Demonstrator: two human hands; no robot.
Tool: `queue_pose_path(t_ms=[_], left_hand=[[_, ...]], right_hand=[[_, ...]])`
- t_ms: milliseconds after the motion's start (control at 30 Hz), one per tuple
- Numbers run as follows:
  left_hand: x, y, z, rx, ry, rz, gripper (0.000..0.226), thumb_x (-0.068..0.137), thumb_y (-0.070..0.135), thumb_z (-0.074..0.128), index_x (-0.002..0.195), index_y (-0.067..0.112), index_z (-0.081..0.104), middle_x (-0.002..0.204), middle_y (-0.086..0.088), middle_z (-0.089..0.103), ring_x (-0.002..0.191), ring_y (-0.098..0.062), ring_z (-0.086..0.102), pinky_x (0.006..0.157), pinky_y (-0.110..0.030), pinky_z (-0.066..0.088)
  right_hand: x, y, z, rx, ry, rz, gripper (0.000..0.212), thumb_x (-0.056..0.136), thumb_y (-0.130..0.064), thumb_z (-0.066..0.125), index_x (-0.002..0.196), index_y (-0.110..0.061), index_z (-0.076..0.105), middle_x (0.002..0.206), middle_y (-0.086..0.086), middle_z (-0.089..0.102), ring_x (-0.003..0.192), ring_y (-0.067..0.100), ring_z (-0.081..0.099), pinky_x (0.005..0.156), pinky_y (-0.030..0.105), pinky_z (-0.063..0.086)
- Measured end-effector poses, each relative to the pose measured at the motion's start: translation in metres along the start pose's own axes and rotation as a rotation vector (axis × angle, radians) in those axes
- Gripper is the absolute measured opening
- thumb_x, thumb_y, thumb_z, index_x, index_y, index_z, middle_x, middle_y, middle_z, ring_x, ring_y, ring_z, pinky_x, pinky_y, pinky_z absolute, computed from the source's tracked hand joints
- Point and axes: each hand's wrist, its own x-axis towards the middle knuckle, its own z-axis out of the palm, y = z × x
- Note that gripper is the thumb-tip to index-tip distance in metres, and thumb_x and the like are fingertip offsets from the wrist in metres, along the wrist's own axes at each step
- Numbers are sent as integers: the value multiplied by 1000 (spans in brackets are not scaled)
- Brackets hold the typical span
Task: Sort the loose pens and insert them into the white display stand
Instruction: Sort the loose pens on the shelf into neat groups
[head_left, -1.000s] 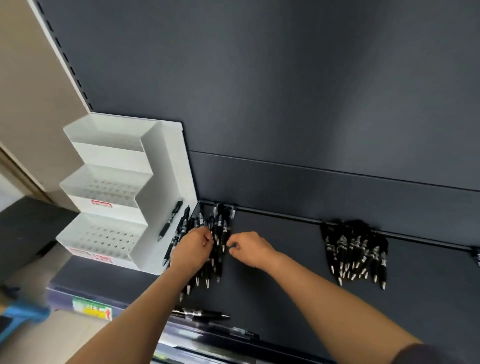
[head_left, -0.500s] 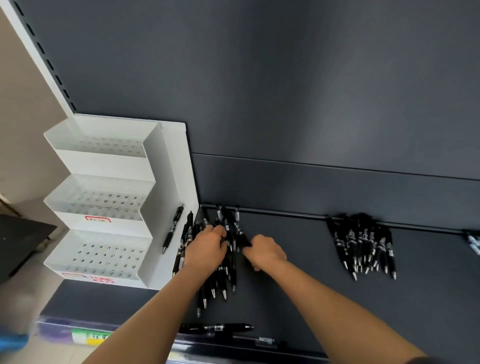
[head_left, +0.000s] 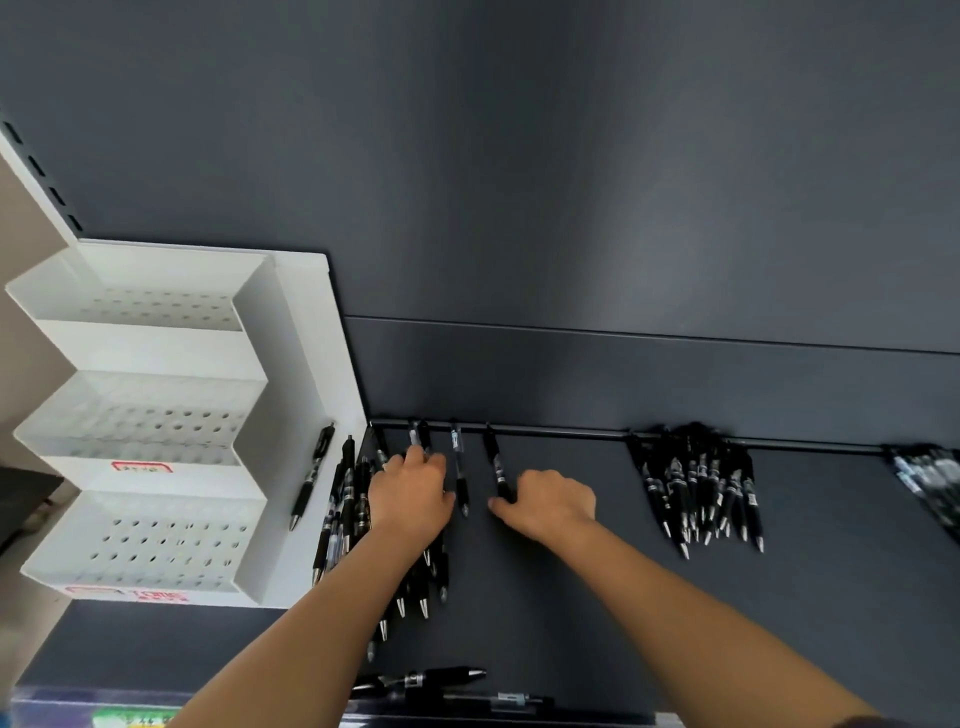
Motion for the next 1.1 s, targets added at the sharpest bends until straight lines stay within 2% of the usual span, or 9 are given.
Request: queue_pose_path(t_ms=[167,300,400,500,633,767,867,1000,1100], left_hand=[[6,10,5,67,39,7,43,88,49,50,120,20,52,125,-4,46,117,-26,44,93,-38,39],[14,18,7,51,49,-9,34,92,37,44,119,18,52,124,-3,49,116,-26,46,92,-38,38],[16,15,5,-58,71,-75,28,89,23,45,116,18,49,120,-3,52,111,-26,49,88,-36,40],[17,8,5,-130,74,-89,27,86,16,45,112,18,50,116,-3,54,107,-25,49,85,-34,38],[20,4,8,-172,95,-33,23,89,17,43,110,16,53,112,-3,57,103,-25,50,83,-34,39],[23,14,6,-271,152,42,20,90,14,44,107,12,54,107,-6,59,101,-26,51,81,-34,40],[26,34,7,-300,75,125,18,91,16,45,107,11,51,108,-9,58,103,-27,52,81,-36,43],[23,62,15,-181,-132,181,34,91,30,51,121,15,43,116,-11,50,112,-29,50,86,-40,46],[19,79,16,-162,-178,160,28,91,20,47,117,13,44,116,-13,49,106,-33,55,81,-41,48]], right_hand=[[8,-14,3,133,97,-93,44,91,-39,54,126,-15,43,124,9,50,107,30,57,70,33,41],[10,-23,4,174,230,-208,29,94,-25,50,120,-12,47,123,9,48,105,30,54,74,37,47],[13,-31,3,182,220,-251,31,93,-32,52,116,-11,52,117,10,54,106,31,55,77,37,47],[18,-45,3,146,151,-218,34,90,-34,56,113,-9,55,113,11,60,105,31,58,75,34,46],[24,-57,5,145,82,-191,18,91,-16,49,105,-8,58,109,13,64,102,33,60,69,33,42],[27,-36,-6,304,72,-56,26,86,-25,55,105,-7,57,109,15,63,102,37,60,70,33,44],[25,-7,-9,344,87,11,31,85,-29,57,107,-9,50,111,16,62,103,38,60,71,33,43],[16,27,-8,318,84,70,30,83,-29,57,106,-12,46,113,16,62,105,37,60,70,32,39],[7,45,-6,336,78,108,27,83,-27,55,104,-12,46,112,16,62,103,37,60,72,32,41]])
